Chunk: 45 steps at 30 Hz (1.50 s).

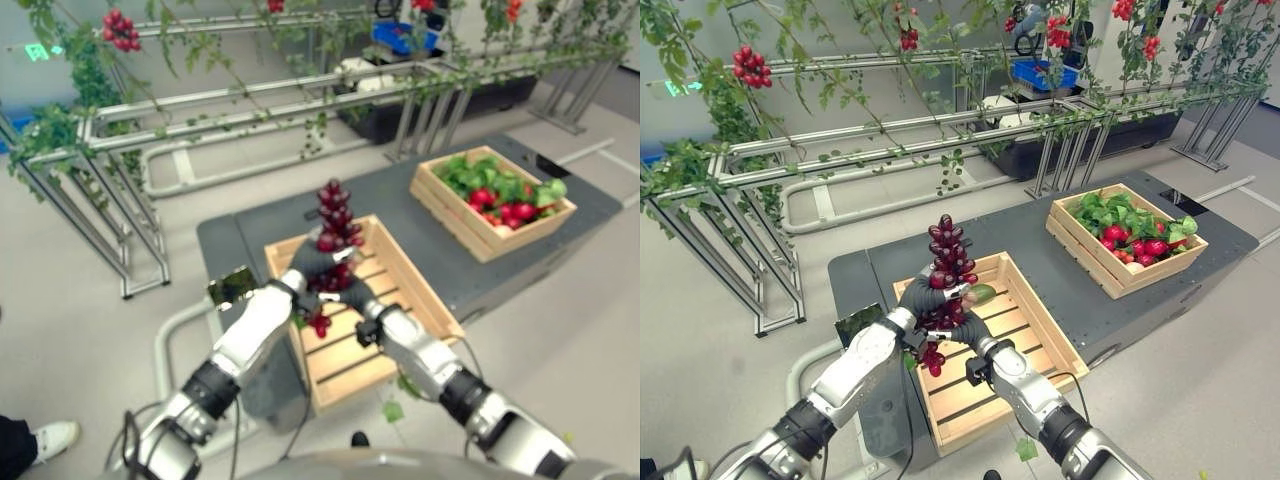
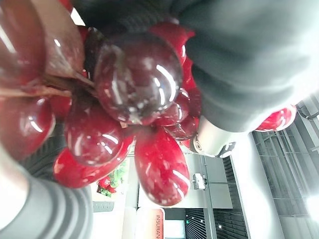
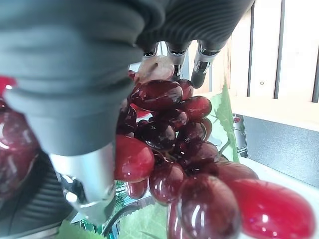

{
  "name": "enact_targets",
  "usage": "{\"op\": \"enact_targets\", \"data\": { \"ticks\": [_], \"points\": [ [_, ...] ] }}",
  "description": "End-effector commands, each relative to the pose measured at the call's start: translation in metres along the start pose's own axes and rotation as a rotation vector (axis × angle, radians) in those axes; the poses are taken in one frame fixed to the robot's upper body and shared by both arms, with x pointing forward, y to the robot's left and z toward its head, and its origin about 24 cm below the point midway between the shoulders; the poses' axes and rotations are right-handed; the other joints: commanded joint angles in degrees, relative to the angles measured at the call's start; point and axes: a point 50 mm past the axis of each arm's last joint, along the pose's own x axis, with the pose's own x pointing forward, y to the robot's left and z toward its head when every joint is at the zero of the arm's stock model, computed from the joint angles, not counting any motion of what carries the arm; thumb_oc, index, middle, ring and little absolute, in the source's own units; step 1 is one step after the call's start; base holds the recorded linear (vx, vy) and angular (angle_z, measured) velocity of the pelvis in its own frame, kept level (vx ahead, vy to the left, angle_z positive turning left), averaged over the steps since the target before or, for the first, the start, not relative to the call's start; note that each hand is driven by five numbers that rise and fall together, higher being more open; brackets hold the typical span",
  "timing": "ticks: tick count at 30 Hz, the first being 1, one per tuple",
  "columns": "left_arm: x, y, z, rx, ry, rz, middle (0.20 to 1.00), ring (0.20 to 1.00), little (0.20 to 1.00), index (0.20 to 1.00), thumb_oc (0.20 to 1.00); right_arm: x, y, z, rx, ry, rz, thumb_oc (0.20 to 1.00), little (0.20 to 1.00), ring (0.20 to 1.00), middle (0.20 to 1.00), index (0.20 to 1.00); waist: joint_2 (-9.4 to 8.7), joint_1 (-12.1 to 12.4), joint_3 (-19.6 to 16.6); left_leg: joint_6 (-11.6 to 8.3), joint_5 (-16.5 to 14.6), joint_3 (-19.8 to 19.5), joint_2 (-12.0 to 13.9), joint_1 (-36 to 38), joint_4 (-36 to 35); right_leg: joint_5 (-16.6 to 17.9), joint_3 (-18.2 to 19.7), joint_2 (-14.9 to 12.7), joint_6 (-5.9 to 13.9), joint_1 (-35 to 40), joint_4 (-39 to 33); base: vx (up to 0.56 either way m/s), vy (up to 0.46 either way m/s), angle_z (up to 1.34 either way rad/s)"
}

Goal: Pick up the fruits from the basket on one side to the basket on the other side

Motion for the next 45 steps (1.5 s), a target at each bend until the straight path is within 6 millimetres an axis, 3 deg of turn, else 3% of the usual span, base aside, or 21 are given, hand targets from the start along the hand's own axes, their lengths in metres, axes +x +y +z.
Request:
{"op": "enact_targets", "data": {
  "ticks": [1,14,16,19,20,21,22,26,27,28,29,31,45],
  "points": [
    [0.021,-0.028,0.050,-0.087,-0.232,-0.108,0.200,0.200,0.200,0.200,0.200,0.016,0.011,0.042,-0.008,-0.185,0.011,0.200,0.200,0.200,0.200,0.200,-1.13,0.27,-1.76,2.02,-6.89,-1.64,-2.77,-0.01,1.30,-8.83,2.69,0.15,2.57,3.68,0.75,0.00,0.000,0.00],
    [0.015,-0.022,0.043,-0.096,-0.206,-0.093,0.203,0.203,0.203,0.203,0.203,0.011,0.003,0.038,-0.025,-0.175,-0.025,0.200,0.200,0.200,0.200,0.200,-1.55,0.28,-2.49,2.22,-7.67,-1.55,-2.74,1.00,1.30,-9.27,2.56,0.16,2.57,4.46,0.97,0.00,0.001,0.00],
    [0.015,-0.022,0.041,-0.102,-0.202,-0.091,0.410,0.410,0.410,0.410,0.410,0.011,0.002,0.037,-0.023,-0.174,-0.029,0.200,0.200,0.200,0.200,0.200,-1.75,0.27,-2.42,2.16,-7.26,-1.50,-2.88,0.70,1.51,-8.81,2.66,0.05,2.61,4.15,1.15,0.00,0.000,0.00],
    [0.013,-0.021,0.039,-0.106,-0.194,-0.083,0.555,0.555,0.555,0.555,0.555,0.010,0.001,0.035,-0.019,-0.171,-0.037,0.200,0.200,0.200,0.200,0.200,-1.65,0.24,-2.50,2.34,-7.87,-1.51,-2.81,1.31,1.29,-9.32,2.64,0.16,2.61,4.62,1.09,0.00,0.010,0.00],
    [0.013,-0.020,0.039,-0.106,-0.194,-0.080,0.677,0.677,0.677,0.677,0.677,0.009,0.000,0.036,-0.020,-0.174,-0.039,0.200,0.200,0.200,0.200,0.200,-1.74,0.26,-2.37,2.23,-7.33,-1.45,-2.93,0.85,1.51,-8.81,2.65,0.02,2.70,4.20,1.26,0.04,0.018,0.00],
    [0.012,-0.019,0.038,-0.107,-0.193,-0.076,0.937,0.937,0.937,0.937,0.937,0.008,-0.001,0.035,-0.020,-0.170,-0.043,0.200,0.200,0.200,0.200,0.200,-1.56,0.26,-2.49,2.33,-7.88,-1.45,-2.78,1.33,1.25,-9.29,2.52,0.07,2.67,4.60,1.12,-0.04,0.016,0.00],
    [0.012,-0.019,0.038,-0.107,-0.194,-0.073,1.000,1.000,1.000,1.000,1.000,0.008,-0.002,0.035,-0.021,-0.172,-0.046,0.200,0.200,0.200,0.200,0.200,-1.69,0.28,-2.37,2.22,-7.36,-1.41,-2.90,0.89,1.47,-8.79,2.59,-0.03,2.74,4.15,1.29,0.00,0.000,0.00],
    [0.012,-0.017,0.038,-0.114,-0.194,-0.061,1.000,1.000,1.000,1.000,1.000,0.007,-0.004,0.034,-0.020,-0.171,-0.060,0.200,0.200,0.200,0.200,0.200,-1.75,0.35,-2.33,2.30,-7.33,-1.42,-2.95,0.84,1.45,-8.79,2.60,-0.01,2.77,4.03,1.31,0.01,0.008,0.00],
    [0.012,-0.017,0.037,-0.117,-0.194,-0.057,0.495,0.495,0.495,0.495,0.495,0.007,-0.005,0.034,-0.017,-0.171,-0.063,0.200,0.200,0.200,0.200,0.200,-1.64,0.35,-2.43,2.45,-7.87,-1.46,-2.86,1.27,1.26,-9.25,2.58,0.06,2.70,4.43,1.18,-0.05,0.013,0.00],
    [0.011,-0.016,0.038,-0.119,-0.198,-0.053,0.495,0.495,0.495,0.495,0.495,0.007,-0.005,0.035,-0.017,-0.174,-0.064,0.200,0.200,0.200,0.200,0.200,-1.76,0.36,-2.30,2.35,-7.34,-1.40,-3.03,0.79,1.51,-8.74,2.73,-0.01,2.76,3.99,1.35,0.04,0.011,0.00],
    [0.011,-0.016,0.037,-0.120,-0.197,-0.049,0.319,0.319,0.319,0.319,0.319,0.007,-0.005,0.034,-0.019,-0.173,-0.066,0.200,0.200,0.200,0.200,0.200,-1.60,0.36,-2.34,2.48,-7.88,-1.46,-2.88,1.31,1.25,-9.19,2.69,0.07,2.70,4.43,1.18,0.00,0.000,0.00],
    [0.011,-0.015,0.037,-0.118,-0.196,-0.044,0.200,0.200,0.200,0.200,0.200,0.007,-0.005,0.035,-0.026,-0.178,-0.066,0.200,0.200,0.200,0.200,0.200,-1.53,0.33,-2.29,2.54,-7.89,-1.51,-2.90,1.34,1.22,-9.17,2.81,0.07,2.72,4.36,1.19,0.02,0.007,0.00],
    [0.011,-0.009,0.038,-0.111,-0.206,-0.019,0.200,0.200,0.200,0.200,0.200,0.001,-0.008,0.046,-0.054,-0.233,-0.064,0.200,0.200,0.200,0.200,0.200,-1.54,-0.11,-2.41,2.48,-7.43,-1.28,-3.00,0.83,1.35,-8.67,3.17,-0.20,2.89,3.68,1.32,-0.01,0.004,0.00]
  ]
}}
